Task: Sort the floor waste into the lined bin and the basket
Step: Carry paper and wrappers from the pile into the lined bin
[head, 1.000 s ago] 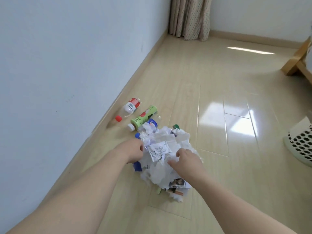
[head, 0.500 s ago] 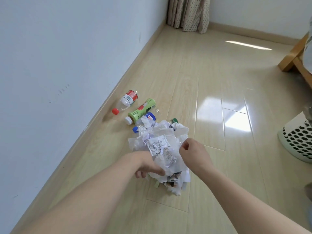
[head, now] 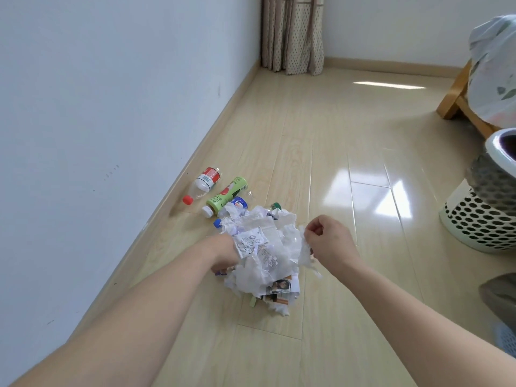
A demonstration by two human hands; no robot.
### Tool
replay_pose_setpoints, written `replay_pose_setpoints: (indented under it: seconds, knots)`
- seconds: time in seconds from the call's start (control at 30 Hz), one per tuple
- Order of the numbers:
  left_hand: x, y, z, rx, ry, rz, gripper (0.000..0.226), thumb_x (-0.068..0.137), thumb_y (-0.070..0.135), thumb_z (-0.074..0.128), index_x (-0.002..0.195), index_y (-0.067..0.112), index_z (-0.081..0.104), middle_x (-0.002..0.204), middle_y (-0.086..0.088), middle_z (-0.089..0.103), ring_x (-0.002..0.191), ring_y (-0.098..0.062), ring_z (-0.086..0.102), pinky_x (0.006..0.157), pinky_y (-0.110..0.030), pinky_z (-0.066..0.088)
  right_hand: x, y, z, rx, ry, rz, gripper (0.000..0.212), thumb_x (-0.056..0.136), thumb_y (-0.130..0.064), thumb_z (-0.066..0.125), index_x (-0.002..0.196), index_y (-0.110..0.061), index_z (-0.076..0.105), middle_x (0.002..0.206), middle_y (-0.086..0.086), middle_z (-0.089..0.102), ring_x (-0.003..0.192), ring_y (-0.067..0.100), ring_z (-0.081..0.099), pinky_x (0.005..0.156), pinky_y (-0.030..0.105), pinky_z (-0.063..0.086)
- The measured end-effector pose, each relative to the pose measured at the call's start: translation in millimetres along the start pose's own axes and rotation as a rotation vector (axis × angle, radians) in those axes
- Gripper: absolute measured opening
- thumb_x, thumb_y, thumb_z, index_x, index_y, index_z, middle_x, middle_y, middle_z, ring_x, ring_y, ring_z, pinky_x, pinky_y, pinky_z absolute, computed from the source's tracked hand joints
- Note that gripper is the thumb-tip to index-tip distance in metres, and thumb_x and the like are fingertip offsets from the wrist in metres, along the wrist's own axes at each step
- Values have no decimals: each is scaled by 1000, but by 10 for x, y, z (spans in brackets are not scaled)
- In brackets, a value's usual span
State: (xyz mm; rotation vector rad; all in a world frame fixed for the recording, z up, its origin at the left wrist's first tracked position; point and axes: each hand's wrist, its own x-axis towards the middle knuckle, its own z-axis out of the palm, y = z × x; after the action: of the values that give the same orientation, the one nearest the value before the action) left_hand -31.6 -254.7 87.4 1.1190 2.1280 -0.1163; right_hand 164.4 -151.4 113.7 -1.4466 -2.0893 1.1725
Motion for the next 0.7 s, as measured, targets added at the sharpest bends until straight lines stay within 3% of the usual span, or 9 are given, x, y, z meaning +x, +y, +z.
replay_pose_setpoints:
  seconds: [0.07, 0.13, 0.2, 0.27, 0.33, 0.4, 0.5, 0.6, 0.7]
  knots:
    - [-142, 91, 93, -85, -32, -7, 16, 85, 19, 54, 70, 13, 51, 67, -1, 56, 53, -16, 51, 38, -15, 34, -76, -3, -149, 18, 7, -4, 14, 90, -10, 49, 80, -17, 56, 84, 4, 64, 74, 25, 65, 52, 26, 46]
    - [-174, 146, 326, -161, -32, -5, 19, 84, 29, 59, 75, 17, 48, 71, 0, 53, 62, -17, 50, 44, -19, 35, -139, 8, -215, 35, 5, 9, 15, 89, -10, 49, 79, -18, 56, 86, 5, 65, 75, 25, 65, 52, 24, 43]
    - [-205, 224, 587, -209, 41, -15, 16, 84, 35, 59, 81, 22, 50, 78, 4, 54, 77, -17, 54, 58, -22, 42, -236, 54, -279, 66, 5, 30, 15, 88, -11, 50, 78, -19, 56, 85, 4, 65, 80, 27, 66, 59, 31, 48]
    - [-167, 250, 789, -150, 108, -87, 28, 83, 45, 58, 102, 25, 55, 94, 3, 58, 94, -20, 58, 76, -25, 47, -307, 106, -291, 101, -3, 43, 14, 88, -12, 50, 78, -19, 57, 84, 3, 65, 81, 28, 65, 65, 35, 51]
    - [-95, 283, 890, -23, 155, -157, 36, 86, 40, 53, 118, 22, 53, 108, 0, 61, 104, -22, 58, 81, -27, 46, -346, 163, -327, 139, -9, 40, 13, 88, -13, 50, 80, -17, 58, 84, 3, 65, 82, 27, 65, 66, 35, 51]
    - [-35, 325, 923, 25, 179, -201, 33, 90, 23, 47, 121, 16, 56, 117, -3, 62, 112, -25, 57, 79, -28, 44, -351, 237, -370, 176, -9, 40, 13, 88, -13, 50, 79, -17, 58, 84, 3, 65, 83, 27, 65, 66, 34, 51]
    - [-58, 327, 876, 75, 180, -216, 27, 88, 11, 44, 112, 10, 59, 115, -7, 63, 108, -28, 60, 74, -29, 43, -336, 315, -411, 190, -13, 53, 14, 87, -11, 48, 78, -17, 56, 84, 3, 64, 84, 27, 65, 65, 32, 47]
    - [-94, 335, 739, 97, 118, -193, 17, 88, 3, 45, 98, 6, 59, 99, -10, 65, 104, -30, 64, 69, -31, 46, -314, 363, -456, 180, -27, 56, 13, 88, -11, 47, 79, -17, 55, 84, 2, 63, 85, 27, 65, 61, 29, 45]
    - [-170, 360, 549, 15, 65, -180, 32, 85, -9, 40, 111, 4, 55, 102, -21, 67, 85, -32, 70, 55, -33, 48, -293, 332, -479, 170, -45, 52, 13, 89, -12, 46, 82, -16, 56, 87, 3, 64, 86, 28, 66, 63, 31, 47]
